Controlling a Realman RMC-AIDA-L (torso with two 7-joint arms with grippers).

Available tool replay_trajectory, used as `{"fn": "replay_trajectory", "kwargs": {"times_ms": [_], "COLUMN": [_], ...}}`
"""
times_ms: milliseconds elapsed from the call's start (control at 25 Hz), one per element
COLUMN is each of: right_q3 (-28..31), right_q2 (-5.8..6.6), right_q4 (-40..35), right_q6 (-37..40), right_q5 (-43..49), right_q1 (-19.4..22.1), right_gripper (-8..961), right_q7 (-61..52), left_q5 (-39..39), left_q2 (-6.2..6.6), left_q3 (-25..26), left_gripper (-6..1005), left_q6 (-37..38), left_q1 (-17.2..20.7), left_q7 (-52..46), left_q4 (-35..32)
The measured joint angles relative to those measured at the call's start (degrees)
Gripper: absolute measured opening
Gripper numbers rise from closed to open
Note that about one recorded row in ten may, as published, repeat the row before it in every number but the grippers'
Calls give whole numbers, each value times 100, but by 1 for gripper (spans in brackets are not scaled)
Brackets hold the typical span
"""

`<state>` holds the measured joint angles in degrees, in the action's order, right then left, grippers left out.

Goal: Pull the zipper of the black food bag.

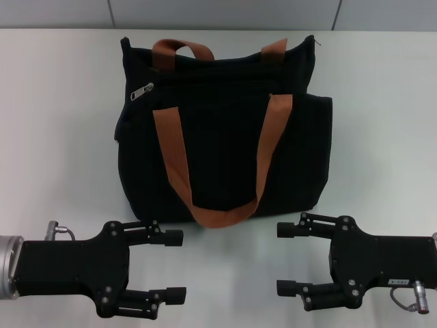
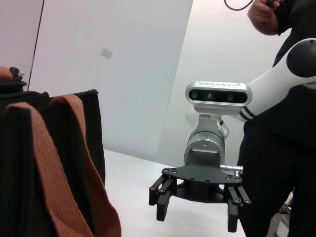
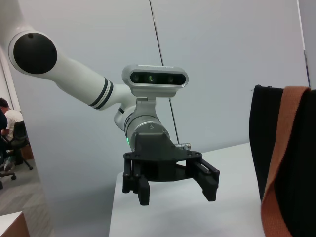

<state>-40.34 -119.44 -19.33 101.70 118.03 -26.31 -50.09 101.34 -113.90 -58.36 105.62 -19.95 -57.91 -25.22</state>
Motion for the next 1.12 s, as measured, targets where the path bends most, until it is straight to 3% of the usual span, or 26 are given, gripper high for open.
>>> {"fn": "replay_trajectory", "kwargs": {"times_ms": [880, 960, 1080, 1120], "right_q3": [1, 22, 34, 36], "right_q2": [0, 2, 6, 7], "right_q4": [0, 0, 0, 0], "right_q6": [7, 7, 4, 2], "right_q5": [-4, -7, -9, -9], "right_q1": [-6, -6, -6, -5], "right_gripper": [816, 816, 816, 816], "right_q7": [-1, -1, -1, -1], "left_q5": [-8, -31, -66, -66], "left_q2": [-9, -17, -140, -140], "left_q3": [4, 65, 828, 828], "left_gripper": [799, 799, 799, 798], "left_q6": [50, 134, 662, 662], "left_q1": [9, 1, -42, -42], "left_q7": [-1, -1, 49, 49], "left_q4": [31, 34, 42, 42]}}
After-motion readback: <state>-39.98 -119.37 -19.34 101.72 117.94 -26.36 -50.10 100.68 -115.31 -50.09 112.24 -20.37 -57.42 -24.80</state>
